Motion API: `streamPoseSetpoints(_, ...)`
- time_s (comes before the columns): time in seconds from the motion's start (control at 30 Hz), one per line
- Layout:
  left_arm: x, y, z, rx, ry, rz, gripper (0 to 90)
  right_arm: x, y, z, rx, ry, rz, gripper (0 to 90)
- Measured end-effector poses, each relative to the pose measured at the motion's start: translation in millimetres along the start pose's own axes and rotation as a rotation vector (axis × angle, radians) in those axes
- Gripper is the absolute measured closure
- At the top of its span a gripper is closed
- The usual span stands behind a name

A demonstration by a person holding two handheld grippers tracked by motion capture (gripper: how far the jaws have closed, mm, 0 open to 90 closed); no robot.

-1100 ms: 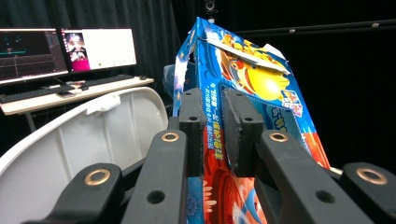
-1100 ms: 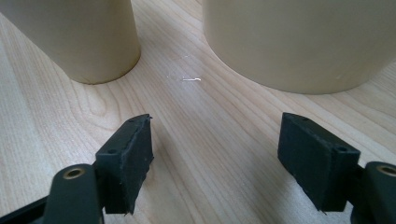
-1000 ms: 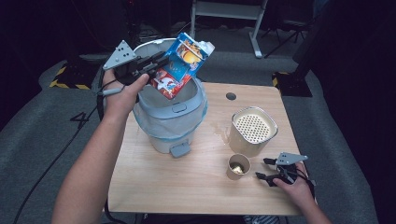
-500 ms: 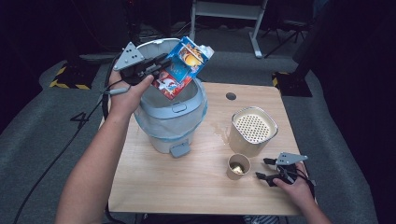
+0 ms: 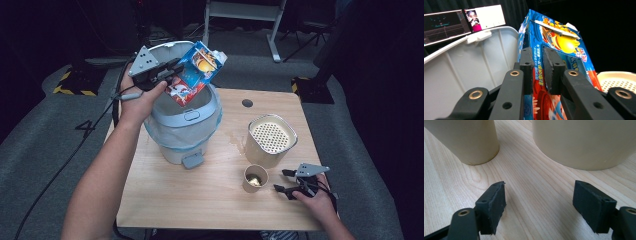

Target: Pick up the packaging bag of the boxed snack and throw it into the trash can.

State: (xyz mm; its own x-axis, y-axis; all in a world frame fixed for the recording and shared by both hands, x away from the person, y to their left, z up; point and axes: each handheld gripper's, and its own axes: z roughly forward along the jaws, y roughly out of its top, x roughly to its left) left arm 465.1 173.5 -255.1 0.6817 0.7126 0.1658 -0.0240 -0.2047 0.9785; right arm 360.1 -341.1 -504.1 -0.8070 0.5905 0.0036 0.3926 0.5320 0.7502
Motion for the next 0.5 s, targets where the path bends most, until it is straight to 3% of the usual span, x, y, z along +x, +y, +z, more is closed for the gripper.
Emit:
streamPoseSetpoints(0.07,0.8,0.5,0.0,0.014,-0.004,0.004,77.8,0.0,0.0,0.0,0.0,0.0,0.0,26.7)
streamPoseSetpoints(0.1,0.4,0.7,0.4,0.019,-0.018,-0.015,76.1,0.0,0.0,0.0,0.0,0.0,0.0,26.7)
streamPoseSetpoints(0.2,-2.3,3.5,-2.0,0.007,-0.036,-0.085,55.1,0.1,0.0,0.0,0.0,0.0,0.0,26.7)
streamPoseSetpoints(0.3,-6.4,9.0,-11.9,0.019,-0.042,-0.077,44.5,0.1,0.0,0.0,0.0,0.0,0.0,26.7)
streamPoseSetpoints(0.5,-18.3,13.5,-38.9,0.05,-0.073,-0.05,44.0,-0.1,0.0,0.0,0.0,0.0,0.001,26.7)
